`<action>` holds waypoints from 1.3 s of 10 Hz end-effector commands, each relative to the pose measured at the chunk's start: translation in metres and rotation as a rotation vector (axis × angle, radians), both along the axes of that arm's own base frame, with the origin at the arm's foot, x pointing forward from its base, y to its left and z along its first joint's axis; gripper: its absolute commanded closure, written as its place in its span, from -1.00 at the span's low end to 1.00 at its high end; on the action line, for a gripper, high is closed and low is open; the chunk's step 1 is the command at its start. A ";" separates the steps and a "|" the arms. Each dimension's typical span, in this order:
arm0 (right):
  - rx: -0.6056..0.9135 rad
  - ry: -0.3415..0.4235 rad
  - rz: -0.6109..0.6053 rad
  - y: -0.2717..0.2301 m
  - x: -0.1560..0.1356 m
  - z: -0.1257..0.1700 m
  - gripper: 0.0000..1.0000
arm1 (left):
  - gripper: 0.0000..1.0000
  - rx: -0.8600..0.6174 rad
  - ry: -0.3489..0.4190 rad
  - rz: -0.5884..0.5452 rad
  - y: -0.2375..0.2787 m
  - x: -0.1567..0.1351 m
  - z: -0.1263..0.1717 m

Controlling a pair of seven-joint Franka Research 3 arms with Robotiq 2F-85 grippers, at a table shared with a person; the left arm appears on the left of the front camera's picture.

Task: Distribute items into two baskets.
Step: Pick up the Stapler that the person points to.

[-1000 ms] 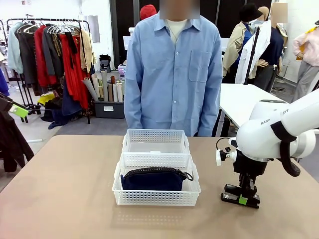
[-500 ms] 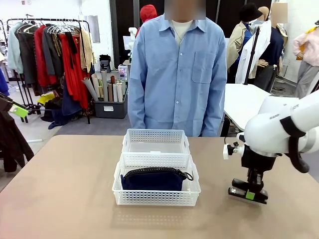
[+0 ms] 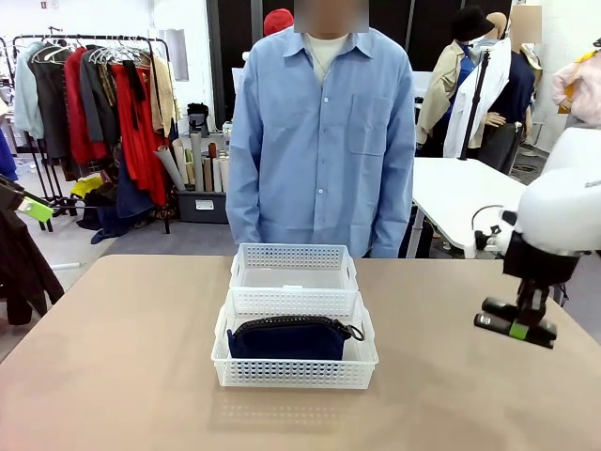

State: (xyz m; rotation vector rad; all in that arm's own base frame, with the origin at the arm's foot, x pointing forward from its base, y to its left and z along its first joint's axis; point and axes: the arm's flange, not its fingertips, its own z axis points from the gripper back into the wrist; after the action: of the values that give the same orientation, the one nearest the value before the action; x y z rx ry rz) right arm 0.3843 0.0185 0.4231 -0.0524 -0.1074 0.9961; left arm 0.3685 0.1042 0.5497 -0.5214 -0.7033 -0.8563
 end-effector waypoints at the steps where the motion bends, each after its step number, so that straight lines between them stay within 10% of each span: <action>1: -0.004 -0.070 -0.044 -0.003 0.010 0.032 1.00 | -1.00 -0.017 -0.012 -0.009 0.000 0.000 0.000; 8: 0.011 -0.241 -0.008 -0.002 0.025 0.133 1.00 | -1.00 -0.017 -0.012 -0.009 0.000 0.000 0.000; 13: 0.029 -0.239 -0.002 -0.003 0.026 0.124 1.00 | -1.00 -0.017 -0.012 -0.009 0.000 0.000 0.000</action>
State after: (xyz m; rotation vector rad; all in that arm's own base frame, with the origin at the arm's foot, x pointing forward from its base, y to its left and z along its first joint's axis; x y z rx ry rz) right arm 0.4108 0.0154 0.5463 -0.1320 -0.3323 0.9877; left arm 0.3685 0.1042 0.5497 -0.5214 -0.7033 -0.8563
